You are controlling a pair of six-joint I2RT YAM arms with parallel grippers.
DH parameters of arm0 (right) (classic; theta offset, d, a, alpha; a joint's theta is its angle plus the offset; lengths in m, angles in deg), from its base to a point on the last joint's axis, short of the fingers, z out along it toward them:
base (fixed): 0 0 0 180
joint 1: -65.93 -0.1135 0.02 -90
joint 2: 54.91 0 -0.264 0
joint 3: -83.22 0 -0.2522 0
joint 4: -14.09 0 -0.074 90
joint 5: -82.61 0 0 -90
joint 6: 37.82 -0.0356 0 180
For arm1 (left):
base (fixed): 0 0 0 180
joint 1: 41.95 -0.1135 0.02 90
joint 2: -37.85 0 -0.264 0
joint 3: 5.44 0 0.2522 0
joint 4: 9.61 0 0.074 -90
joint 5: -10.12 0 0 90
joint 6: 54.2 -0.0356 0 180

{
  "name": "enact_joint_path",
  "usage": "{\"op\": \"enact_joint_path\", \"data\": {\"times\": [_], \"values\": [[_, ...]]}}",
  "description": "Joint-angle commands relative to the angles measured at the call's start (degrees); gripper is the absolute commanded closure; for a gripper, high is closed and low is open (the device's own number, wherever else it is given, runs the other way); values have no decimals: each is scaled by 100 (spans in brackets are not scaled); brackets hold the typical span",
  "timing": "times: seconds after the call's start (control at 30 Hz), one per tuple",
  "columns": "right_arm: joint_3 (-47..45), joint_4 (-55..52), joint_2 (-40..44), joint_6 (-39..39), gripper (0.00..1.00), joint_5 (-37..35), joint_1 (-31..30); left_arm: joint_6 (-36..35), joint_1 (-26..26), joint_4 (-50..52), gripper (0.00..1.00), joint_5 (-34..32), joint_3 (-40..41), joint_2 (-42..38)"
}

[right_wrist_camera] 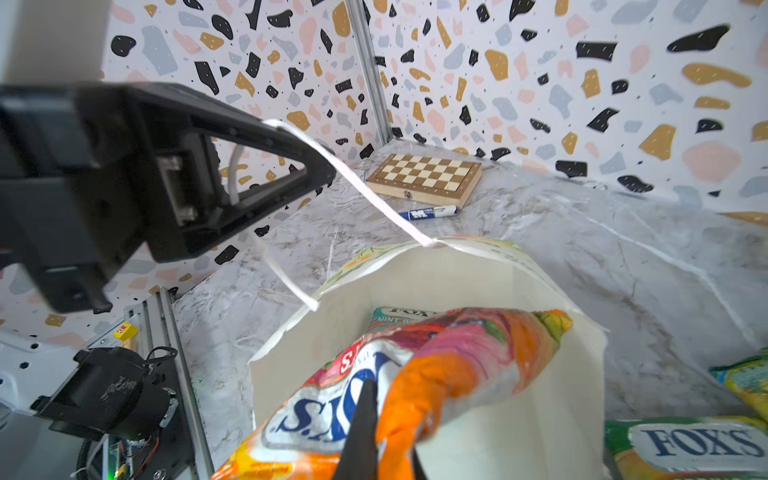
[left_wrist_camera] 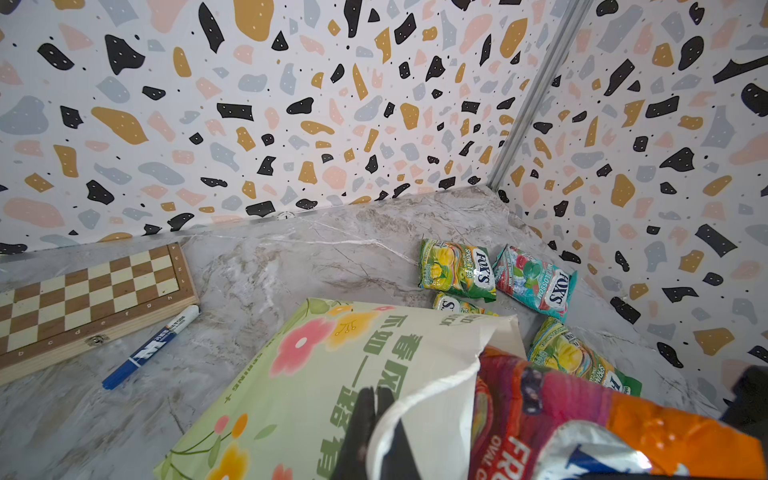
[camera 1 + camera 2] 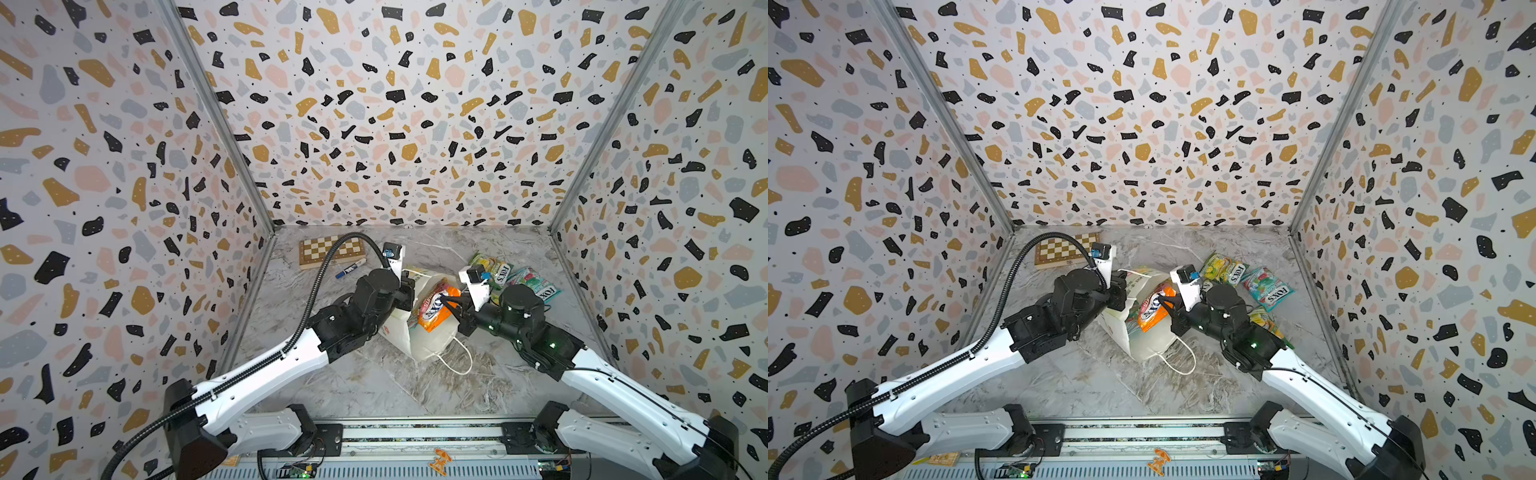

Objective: Take the snacks out of the paper bag
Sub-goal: Pick up the snack from the paper bag.

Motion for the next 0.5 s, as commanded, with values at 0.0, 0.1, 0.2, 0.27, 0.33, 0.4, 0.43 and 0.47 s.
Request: {"op": "enact_joint_path", "data": {"times": [0.0, 0.1, 0.2, 0.27, 0.33, 0.4, 0.43, 0.47], "values": [[180, -55, 481, 329, 100, -472, 46, 1, 24, -187, 100, -81, -52, -20], [361, -307, 739, 347, 100, -621, 97, -4, 26, -203, 100, -77, -23, -57], [537, -513, 944, 384, 100, -750, 156, -5, 28, -222, 100, -103, -10, -81], [604, -610, 1067, 407, 100, -899, 208, -4, 28, -217, 100, -103, -13, -82], [612, -653, 1212, 388, 100, -1091, 266, 3, 28, -204, 100, -106, -1, -82], [603, -675, 1349, 378, 100, -1148, 360, 12, 27, -189, 100, -108, 7, -82], [589, -695, 1410, 360, 100, -1243, 408, 12, 27, -187, 100, -107, 10, -86], [583, -729, 1443, 364, 100, -1310, 448, 12, 22, -193, 100, -104, 13, -90]]}}
